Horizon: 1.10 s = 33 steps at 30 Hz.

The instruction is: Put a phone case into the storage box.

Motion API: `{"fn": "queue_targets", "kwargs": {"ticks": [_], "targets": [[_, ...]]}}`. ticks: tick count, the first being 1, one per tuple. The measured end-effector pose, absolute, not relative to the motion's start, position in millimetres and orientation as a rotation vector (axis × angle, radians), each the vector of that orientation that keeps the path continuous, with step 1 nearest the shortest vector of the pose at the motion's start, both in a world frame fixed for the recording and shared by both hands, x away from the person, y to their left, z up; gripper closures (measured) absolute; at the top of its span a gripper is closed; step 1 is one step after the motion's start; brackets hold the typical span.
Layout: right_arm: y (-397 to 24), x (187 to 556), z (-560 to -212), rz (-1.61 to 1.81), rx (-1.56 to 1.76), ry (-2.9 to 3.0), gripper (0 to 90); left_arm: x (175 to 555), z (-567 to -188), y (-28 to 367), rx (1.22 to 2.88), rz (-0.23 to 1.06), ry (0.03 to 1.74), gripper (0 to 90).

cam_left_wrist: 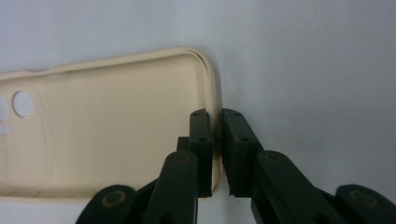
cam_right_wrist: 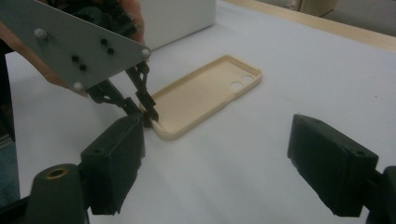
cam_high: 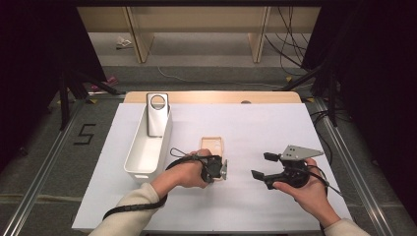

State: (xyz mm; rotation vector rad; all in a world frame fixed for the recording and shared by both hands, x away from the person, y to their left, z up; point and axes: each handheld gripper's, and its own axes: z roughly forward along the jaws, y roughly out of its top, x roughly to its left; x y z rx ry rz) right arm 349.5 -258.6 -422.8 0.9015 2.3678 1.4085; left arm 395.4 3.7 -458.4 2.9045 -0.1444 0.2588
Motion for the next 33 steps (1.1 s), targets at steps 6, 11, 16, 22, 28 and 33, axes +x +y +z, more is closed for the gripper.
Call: {"fn": "queue_targets", "kwargs": {"ticks": [6,11,16,22,28,33], "targets": [[-258.6,349.7,-422.9,1.408,0.902,2.368,19.8,394.0,-459.0,6.4,2.898,0.276,-0.136,84.4],[-258.5,349.7,-423.1,1.408,0.903,2.367,19.8,391.9,-459.3,6.0,2.9,0.293,-0.126,85.2],[-259.0,350.2,-423.4,1.409,0.903,2.366,19.8,389.2,-458.9,6.4,2.899,0.35,-0.139,86.1],[-259.3,351.1,-424.0,1.398,0.91,2.367,19.8,384.3,-454.2,9.0,2.876,0.366,-0.131,86.9],[-259.1,352.7,-425.1,1.386,0.925,2.366,19.9,376.3,-452.4,15.6,2.854,0.378,-0.123,87.1],[-257.5,356.6,-427.2,1.377,0.947,2.362,20.1,366.4,-449.1,19.2,2.825,0.39,-0.127,87.1]]}}
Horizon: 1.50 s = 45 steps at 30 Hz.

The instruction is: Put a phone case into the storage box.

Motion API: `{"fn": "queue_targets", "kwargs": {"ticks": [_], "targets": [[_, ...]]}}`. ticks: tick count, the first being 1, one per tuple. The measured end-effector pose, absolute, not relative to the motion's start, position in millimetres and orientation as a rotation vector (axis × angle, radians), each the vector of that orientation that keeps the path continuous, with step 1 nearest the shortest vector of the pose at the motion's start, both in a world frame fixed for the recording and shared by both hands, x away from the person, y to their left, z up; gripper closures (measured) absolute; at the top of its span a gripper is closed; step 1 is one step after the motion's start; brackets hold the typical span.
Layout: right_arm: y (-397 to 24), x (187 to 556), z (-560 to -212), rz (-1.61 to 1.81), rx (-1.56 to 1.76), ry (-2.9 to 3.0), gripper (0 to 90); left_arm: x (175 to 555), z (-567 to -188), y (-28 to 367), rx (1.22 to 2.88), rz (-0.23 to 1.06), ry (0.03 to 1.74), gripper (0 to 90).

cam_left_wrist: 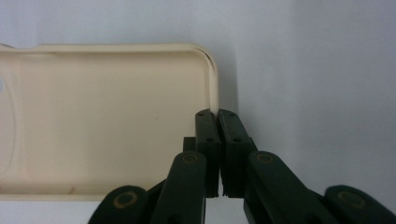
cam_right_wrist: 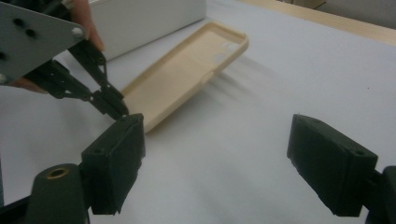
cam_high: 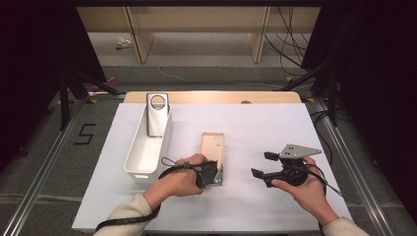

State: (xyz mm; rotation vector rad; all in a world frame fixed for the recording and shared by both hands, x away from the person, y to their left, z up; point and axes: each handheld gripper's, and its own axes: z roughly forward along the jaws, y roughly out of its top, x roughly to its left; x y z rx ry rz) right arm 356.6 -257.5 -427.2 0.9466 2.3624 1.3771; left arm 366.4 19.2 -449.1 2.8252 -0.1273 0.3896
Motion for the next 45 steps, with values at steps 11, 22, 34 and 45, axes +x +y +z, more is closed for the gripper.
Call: {"fn": "queue_targets", "kwargs": {"ticks": [11,22,34,45], "targets": [[-240.6,373.2,-432.8,1.385,0.992,2.373,21.3,352.8,-444.4,21.0,2.781,0.377,-0.117,87.1],[-207.9,401.5,-439.0,1.413,1.039,2.405,22.3,344.7,-432.2,17.5,2.756,0.401,-0.155,87.2],[-183.1,426.0,-445.0,1.419,1.111,2.438,27.0,336.8,-427.7,11.0,2.743,0.403,-0.203,87.2],[-180.7,432.1,-446.4,1.419,1.169,2.462,46.4,334.4,-426.5,9.6,2.729,0.398,-0.215,87.1]]}}
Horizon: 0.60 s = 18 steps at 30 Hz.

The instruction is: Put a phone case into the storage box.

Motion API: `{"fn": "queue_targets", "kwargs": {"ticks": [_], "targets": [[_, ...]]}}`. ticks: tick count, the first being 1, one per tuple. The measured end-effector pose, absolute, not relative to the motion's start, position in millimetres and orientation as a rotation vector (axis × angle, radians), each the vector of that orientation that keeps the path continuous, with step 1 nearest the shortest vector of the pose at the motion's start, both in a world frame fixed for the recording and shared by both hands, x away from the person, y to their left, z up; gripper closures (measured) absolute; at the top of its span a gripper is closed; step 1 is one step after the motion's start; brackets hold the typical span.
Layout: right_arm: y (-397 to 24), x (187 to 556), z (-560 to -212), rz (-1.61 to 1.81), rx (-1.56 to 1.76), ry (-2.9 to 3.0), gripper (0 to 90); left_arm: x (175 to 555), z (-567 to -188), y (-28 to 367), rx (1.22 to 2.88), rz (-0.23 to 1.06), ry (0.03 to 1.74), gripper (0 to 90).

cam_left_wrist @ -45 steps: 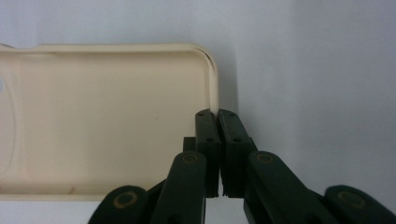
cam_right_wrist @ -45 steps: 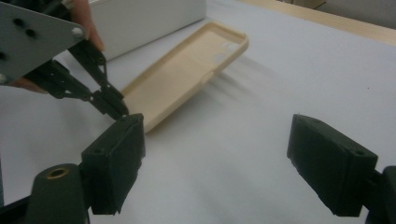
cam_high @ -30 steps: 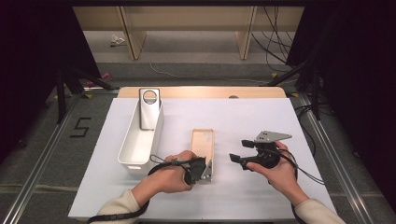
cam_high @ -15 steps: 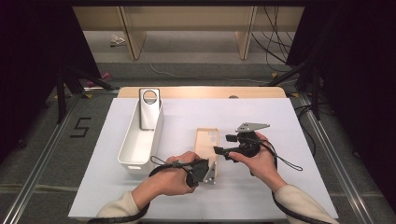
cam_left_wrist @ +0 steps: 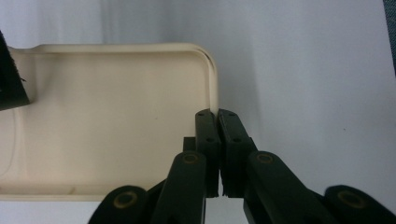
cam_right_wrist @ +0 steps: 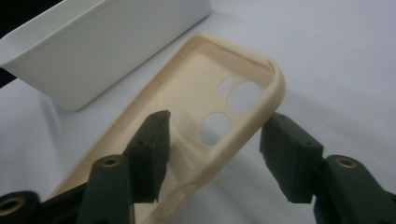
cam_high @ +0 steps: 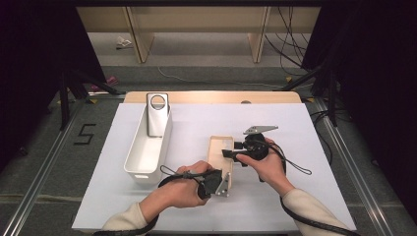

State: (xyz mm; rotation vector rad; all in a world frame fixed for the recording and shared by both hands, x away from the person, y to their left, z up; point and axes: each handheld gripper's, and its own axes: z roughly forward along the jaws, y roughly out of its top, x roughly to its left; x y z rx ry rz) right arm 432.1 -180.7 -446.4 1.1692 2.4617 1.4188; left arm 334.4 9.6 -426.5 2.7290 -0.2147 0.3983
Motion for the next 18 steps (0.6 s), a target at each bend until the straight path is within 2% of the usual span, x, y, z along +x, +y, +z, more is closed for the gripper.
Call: {"fn": "queue_targets", "kwargs": {"ticks": [7,18], "targets": [[-184.0,432.0,-443.1,1.456,1.211,2.463,60.5,334.4,-426.5,9.7,2.725,0.398,-0.219,87.1],[-185.1,429.2,-435.0,1.533,1.281,2.452,71.6,336.0,-430.3,9.5,2.727,0.38,-0.218,87.1]]}}
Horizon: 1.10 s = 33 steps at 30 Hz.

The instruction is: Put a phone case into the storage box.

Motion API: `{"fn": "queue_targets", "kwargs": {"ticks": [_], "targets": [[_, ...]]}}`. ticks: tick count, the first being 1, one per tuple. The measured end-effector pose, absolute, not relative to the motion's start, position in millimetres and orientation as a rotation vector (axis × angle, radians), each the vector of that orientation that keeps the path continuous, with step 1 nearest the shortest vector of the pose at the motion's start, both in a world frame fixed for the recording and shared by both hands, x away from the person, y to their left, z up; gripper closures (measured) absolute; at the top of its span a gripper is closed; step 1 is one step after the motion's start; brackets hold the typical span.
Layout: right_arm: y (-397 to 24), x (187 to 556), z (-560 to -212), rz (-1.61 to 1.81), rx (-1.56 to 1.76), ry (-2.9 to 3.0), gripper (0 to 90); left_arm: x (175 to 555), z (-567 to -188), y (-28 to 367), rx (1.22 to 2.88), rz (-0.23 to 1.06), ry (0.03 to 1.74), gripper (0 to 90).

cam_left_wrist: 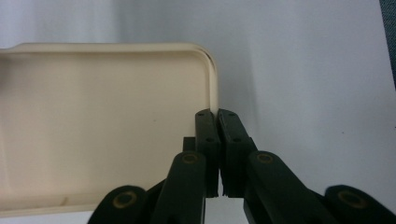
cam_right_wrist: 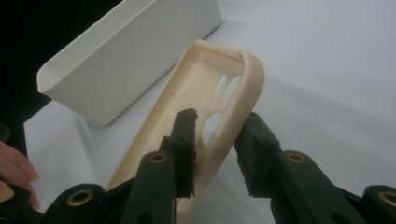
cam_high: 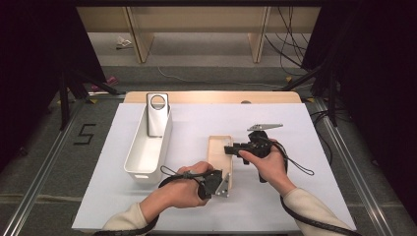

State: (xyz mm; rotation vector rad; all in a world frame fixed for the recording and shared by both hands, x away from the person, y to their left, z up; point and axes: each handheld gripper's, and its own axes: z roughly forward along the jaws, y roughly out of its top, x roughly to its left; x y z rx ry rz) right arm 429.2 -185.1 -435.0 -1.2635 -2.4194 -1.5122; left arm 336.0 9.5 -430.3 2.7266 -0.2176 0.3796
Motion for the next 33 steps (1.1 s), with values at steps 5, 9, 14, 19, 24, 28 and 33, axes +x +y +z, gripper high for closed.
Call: {"fn": "queue_targets", "kwargs": {"ticks": [5,9,14,19,24,28,33], "targets": [[-185.9,426.0,-427.7,-1.518,-1.303,-2.318,79.8,337.5,-432.4,9.9,2.729,0.383,-0.211,87.1],[-185.0,421.6,-419.4,-1.548,-1.309,-2.243,82.1,339.4,-432.7,11.7,2.727,0.402,-0.198,86.5],[-185.2,417.7,-409.6,-1.586,-1.292,-2.298,82.2,342.3,-430.3,16.6,2.652,0.358,-0.115,70.5],[-189.4,417.9,-407.9,-1.619,-1.293,-2.303,82.1,343.7,-423.4,24.5,2.542,0.327,-0.009,46.5],[-192.7,416.8,-407.2,-1.644,-1.283,-2.325,81.9,340.3,-423.1,33.4,2.454,0.381,0.058,27.9],[-195.7,416.0,-405.2,-1.689,-1.262,-2.349,81.8,336.6,-421.0,45.1,2.327,0.38,0.161,23.7],[-201.0,415.0,-403.3,-1.732,-1.228,-2.375,81.6,333.6,-421.0,63.0,2.2,0.38,0.303,21.7]]}}
